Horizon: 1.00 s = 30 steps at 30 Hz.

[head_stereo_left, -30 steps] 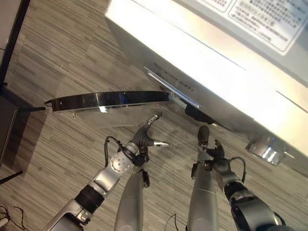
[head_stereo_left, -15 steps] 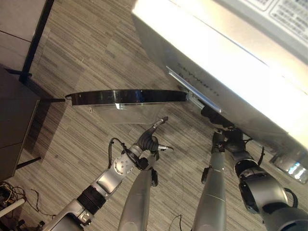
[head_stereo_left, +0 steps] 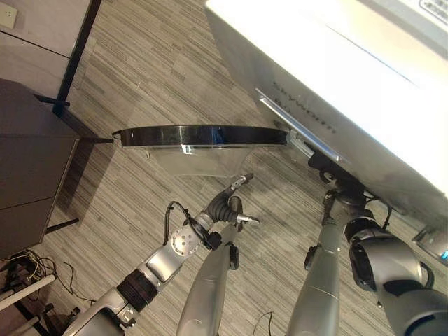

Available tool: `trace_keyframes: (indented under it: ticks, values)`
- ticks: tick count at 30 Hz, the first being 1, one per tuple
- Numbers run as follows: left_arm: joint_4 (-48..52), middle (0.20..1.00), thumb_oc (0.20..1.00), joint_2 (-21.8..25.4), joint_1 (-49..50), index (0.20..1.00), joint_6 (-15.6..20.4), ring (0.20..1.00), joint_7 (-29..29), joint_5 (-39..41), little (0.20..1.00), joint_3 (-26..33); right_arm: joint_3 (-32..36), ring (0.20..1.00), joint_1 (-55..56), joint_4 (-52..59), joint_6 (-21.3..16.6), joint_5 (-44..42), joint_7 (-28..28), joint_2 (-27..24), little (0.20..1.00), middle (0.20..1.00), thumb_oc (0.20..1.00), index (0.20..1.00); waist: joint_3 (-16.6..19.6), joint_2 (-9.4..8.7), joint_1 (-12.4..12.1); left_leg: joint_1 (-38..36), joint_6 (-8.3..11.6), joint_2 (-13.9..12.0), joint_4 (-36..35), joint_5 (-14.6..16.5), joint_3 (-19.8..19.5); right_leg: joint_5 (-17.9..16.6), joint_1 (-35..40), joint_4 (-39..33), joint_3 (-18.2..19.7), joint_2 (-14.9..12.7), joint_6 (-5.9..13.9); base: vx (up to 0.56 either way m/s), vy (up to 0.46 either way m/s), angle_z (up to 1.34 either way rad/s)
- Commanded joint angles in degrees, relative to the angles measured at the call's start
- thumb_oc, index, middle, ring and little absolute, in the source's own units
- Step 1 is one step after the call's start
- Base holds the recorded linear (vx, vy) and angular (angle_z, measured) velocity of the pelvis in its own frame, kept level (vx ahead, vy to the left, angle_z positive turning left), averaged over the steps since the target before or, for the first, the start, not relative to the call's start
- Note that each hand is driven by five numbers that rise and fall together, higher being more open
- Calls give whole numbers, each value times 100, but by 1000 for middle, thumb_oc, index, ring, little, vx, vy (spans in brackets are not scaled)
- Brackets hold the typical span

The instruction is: Grab the laundry basket,head to the washer,open it,put in the laundry and shut it.

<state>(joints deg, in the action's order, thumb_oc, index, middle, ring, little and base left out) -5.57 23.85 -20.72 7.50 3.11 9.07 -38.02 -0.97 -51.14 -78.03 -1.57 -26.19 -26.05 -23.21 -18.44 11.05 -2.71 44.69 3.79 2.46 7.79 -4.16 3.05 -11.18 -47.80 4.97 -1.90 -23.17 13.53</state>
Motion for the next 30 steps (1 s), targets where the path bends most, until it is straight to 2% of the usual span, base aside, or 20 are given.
trace_keyframes:
  ticks: [1,4,5,6,7,13,20,23,25,26,27,29,30]
  values:
    - [630,1000,1000,88,100,1000,268,1000,-85,36,1000,-49,12,564,-732,428,-579,-679,124,-64,564,564,564,564,31,196,-164,33,97,-165,549,833,-6,44,-452,113,-128,133,-40,4,-17,3]
    - [584,1000,1000,94,79,1000,238,1000,-84,-8,1000,-79,203,570,-863,439,-710,-1211,176,-123,570,570,570,570,36,192,-197,17,125,-211,501,816,-45,133,-493,210,-151,158,-54,14,-23,7]
    - [591,1000,1000,135,77,1000,236,1000,-70,-41,1000,-67,202,426,-922,477,-772,-1388,224,-138,426,426,426,426,49,173,-210,4,142,-236,477,809,-54,167,-497,237,-176,166,-62,0,0,0]
    - [593,1000,1000,137,79,1000,235,1000,-69,-42,1000,-66,200,382,-923,474,-775,-1394,228,-137,382,382,382,382,49,173,-208,2,144,-237,474,807,-55,170,-498,240,-177,167,-64,17,-39,0]
    - [574,1000,1000,133,98,1000,226,1000,-76,-34,1000,-57,199,200,-933,496,-822,-1550,304,-127,200,200,200,200,60,147,-226,-19,151,-248,441,810,-69,197,-486,252,-211,173,-72,0,0,0]
    - [576,1000,1000,157,105,1000,234,1000,-110,-28,1000,-44,218,200,-986,650,-1003,-1937,488,-104,200,200,200,200,75,104,-253,-35,170,-306,435,811,-98,271,-481,319,-233,190,-93,3,-6,0]
    - [514,1000,1000,197,149,1000,192,1000,-149,-88,1000,-33,211,200,-749,1120,-1198,-2332,740,128,200,200,200,200,106,-40,-155,-102,188,-377,467,846,-148,420,-460,522,-217,264,-144,16,-12,4]
    - [496,1000,1000,234,179,1000,167,1000,-192,-167,1000,29,273,200,-470,1594,-1355,-2704,934,254,200,200,200,200,144,-126,-67,-179,219,-415,465,859,-175,501,-414,623,-213,298,-162,33,-43,5]
    - [509,1000,1000,292,248,1000,126,1000,-210,-192,1000,64,397,200,-206,2176,-1563,-2803,828,246,200,200,200,200,172,-218,16,-292,245,-451,434,867,-191,562,-326,666,-230,340,-185,44,-51,7]
    - [518,1000,1000,351,311,1000,112,1000,-230,-193,1000,85,650,200,-125,2519,-1795,-2857,665,74,200,200,200,200,210,-275,74,-386,263,-477,376,881,-215,617,-248,679,-275,365,-179,46,-37,3]
    - [521,1000,1000,357,311,1000,110,1000,-230,-191,1000,75,661,200,-110,2537,-1794,-2848,651,79,200,200,200,200,206,-276,68,-402,265,-479,366,879,-218,622,-234,680,-280,366,-180,52,-41,-2]
    - [559,1000,1000,477,398,1000,101,1000,-245,-164,1000,109,1052,200,-175,2721,-2027,-2810,317,-299,200,200,200,200,255,-287,92,-502,281,-486,281,883,-255,682,-140,669,-315,386,-166,35,-34,-4]
    - [610,1000,1000,581,455,1000,101,1000,-240,-107,1000,120,1296,200,-487,2793,-2182,-2580,-146,-839,200,200,200,200,293,-278,82,-591,285,-489,197,875,-273,715,-69,645,-347,379,-152,0,0,0]
